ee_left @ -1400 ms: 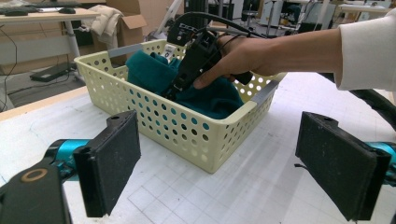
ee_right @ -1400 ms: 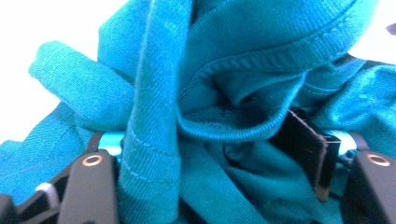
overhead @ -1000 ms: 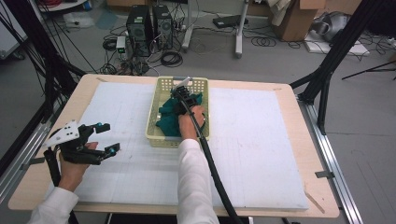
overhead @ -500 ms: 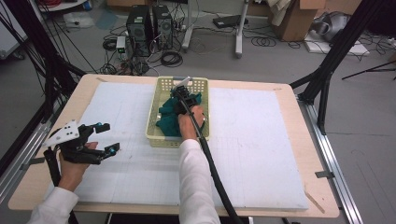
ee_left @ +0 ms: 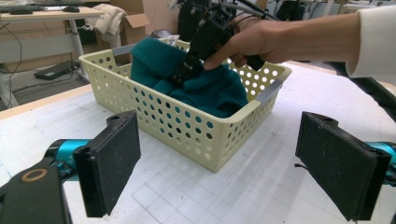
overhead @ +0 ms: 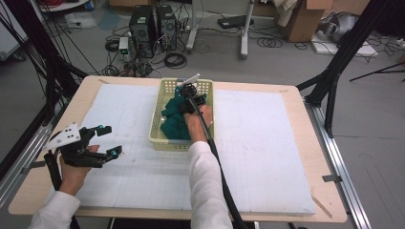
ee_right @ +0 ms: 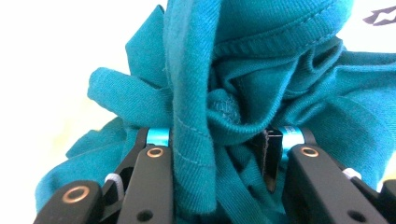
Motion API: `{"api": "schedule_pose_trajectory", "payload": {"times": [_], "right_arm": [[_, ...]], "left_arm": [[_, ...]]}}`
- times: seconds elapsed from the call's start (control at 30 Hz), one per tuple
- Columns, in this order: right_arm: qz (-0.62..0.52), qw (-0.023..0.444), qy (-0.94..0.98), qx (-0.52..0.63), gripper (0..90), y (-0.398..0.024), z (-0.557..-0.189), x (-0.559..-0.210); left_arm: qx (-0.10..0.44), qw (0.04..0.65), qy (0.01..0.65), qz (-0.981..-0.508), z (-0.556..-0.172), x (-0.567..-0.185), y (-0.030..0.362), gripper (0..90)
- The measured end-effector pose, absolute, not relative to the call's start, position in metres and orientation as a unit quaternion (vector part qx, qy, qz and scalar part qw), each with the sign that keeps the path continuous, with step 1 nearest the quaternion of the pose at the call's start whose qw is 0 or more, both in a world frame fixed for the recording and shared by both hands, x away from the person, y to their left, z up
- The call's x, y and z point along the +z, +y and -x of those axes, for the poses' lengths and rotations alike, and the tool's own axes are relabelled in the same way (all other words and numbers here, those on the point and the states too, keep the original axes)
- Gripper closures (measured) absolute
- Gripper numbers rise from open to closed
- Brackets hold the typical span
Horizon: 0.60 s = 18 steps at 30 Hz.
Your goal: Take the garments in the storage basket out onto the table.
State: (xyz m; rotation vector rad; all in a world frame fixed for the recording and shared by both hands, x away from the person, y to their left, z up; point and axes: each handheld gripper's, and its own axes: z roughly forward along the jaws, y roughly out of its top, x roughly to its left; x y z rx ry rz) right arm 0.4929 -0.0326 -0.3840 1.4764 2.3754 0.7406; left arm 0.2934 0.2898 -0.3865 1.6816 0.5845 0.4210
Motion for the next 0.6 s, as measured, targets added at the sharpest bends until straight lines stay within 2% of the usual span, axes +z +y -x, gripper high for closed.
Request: {"api": "schedule_pose_trajectory", "payload": {"times": [0.6], "right_arm": [[-0.480, 0.144, 0.805, 0.318, 68.1, -0.040, -0.487, -0.314]], "left_arm": [[0.184, 0.608, 0.257, -0.728, -0.293, -0.386, 0.291, 14.2]]}}
